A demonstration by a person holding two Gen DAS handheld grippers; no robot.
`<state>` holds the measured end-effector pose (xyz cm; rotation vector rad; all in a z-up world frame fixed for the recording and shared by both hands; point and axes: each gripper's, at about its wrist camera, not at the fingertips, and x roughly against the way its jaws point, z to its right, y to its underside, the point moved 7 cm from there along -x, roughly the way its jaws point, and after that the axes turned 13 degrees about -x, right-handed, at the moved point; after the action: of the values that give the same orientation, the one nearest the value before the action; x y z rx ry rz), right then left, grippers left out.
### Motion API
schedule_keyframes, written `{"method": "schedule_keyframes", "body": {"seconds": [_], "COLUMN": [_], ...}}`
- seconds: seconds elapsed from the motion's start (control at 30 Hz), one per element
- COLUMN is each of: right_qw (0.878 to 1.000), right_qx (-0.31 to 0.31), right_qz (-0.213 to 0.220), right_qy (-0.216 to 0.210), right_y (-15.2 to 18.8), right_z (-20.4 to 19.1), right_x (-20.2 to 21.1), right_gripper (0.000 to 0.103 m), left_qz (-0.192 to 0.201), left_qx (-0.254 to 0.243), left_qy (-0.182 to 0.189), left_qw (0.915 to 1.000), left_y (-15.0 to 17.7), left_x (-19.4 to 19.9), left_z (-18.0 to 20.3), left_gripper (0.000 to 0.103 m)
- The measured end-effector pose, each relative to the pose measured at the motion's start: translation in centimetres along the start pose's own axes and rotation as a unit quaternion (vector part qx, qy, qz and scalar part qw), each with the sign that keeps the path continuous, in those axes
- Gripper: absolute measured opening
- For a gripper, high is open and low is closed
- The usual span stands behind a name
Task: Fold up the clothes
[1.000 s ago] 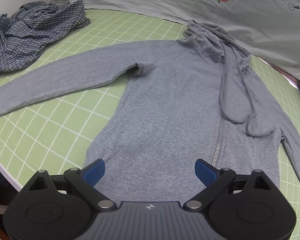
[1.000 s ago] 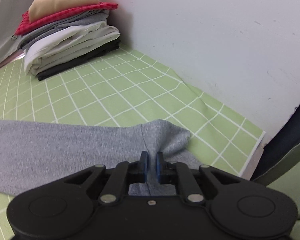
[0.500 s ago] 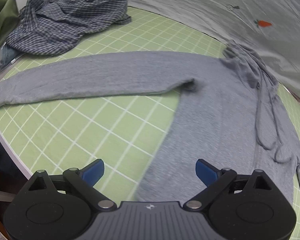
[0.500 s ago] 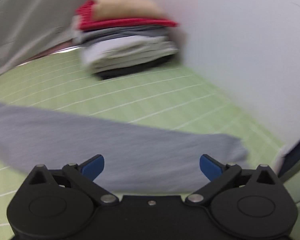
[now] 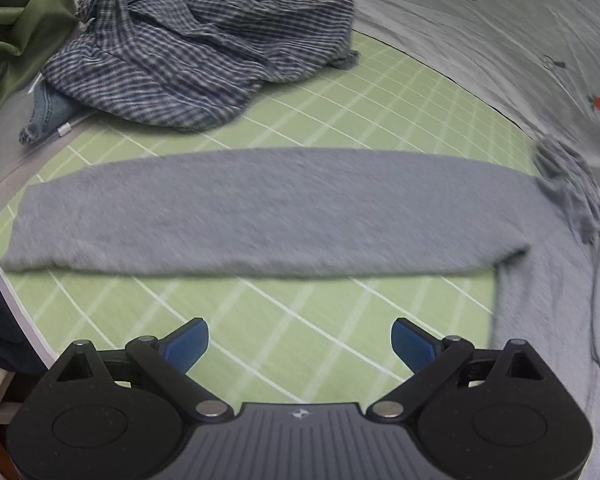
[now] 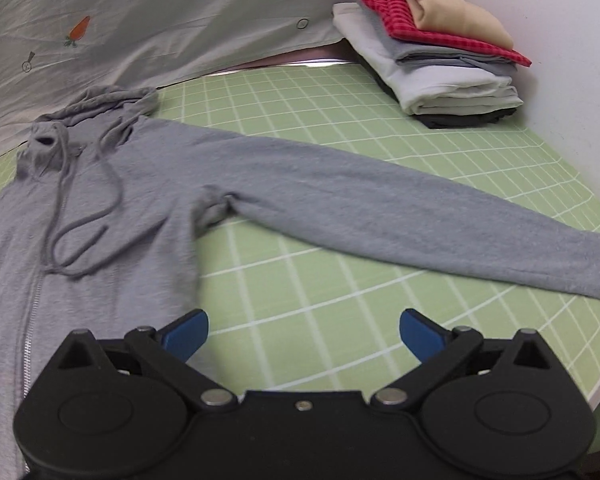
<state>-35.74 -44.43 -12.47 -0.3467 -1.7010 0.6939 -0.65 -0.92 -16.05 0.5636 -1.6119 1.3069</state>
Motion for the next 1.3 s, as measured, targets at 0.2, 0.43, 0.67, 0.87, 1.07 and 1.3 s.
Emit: {"method": "schedule_keyframes", "body": {"seconds": [0.2, 0.43, 0.67, 0.87, 1.07, 1.3], "right_qw": [1.0, 0.997, 0.998, 0.999, 0.999, 0.999], "right_qx": [-0.014, -0.059, -0.05, -0.023, -0.016, 0.0], "right_qz": [-0.006, 0.009, -0.005, -0.01, -0.024, -0.031], "right_qy": [0.018, 0.043, 0.043, 0.035, 0.026, 0.017], "right_y": [1.7, 3.3, 4.7, 4.6, 4.7, 4.8], "right_z": [-3.3, -5.2, -8.5, -11.3, -12.8, -13.2], "right_x": [1.2, 2.4, 1.9, 1.8, 1.3, 1.3], "right_gripper": [0.103, 0.103, 0.103, 0.103, 0.103, 0.103], "left_qz": [-0.002, -0.002, 0.004, 0.018, 0.039, 0.054], "left_qx": [-0.025, -0.019, 0.011, 0.005, 0.011, -0.012], "left_qy": [-0.035, -0.085, -0.099, -0.101, -0.112, -0.102], "left_qw": [0.9991, 0.9962, 0.995, 0.9947, 0.9929, 0.9932], "left_y": [-1.9, -2.7, -2.3, -1.9, -1.7, -2.2], "left_x": [-2.2, -3.2, -4.2, -4.4, -4.2, -3.6], "left_z": [-5.3, -11.9, -15.4, -15.9, -15.7, -14.7], "left_gripper": [0.098, 0.098, 0.101, 0.103, 0.103, 0.078]}}
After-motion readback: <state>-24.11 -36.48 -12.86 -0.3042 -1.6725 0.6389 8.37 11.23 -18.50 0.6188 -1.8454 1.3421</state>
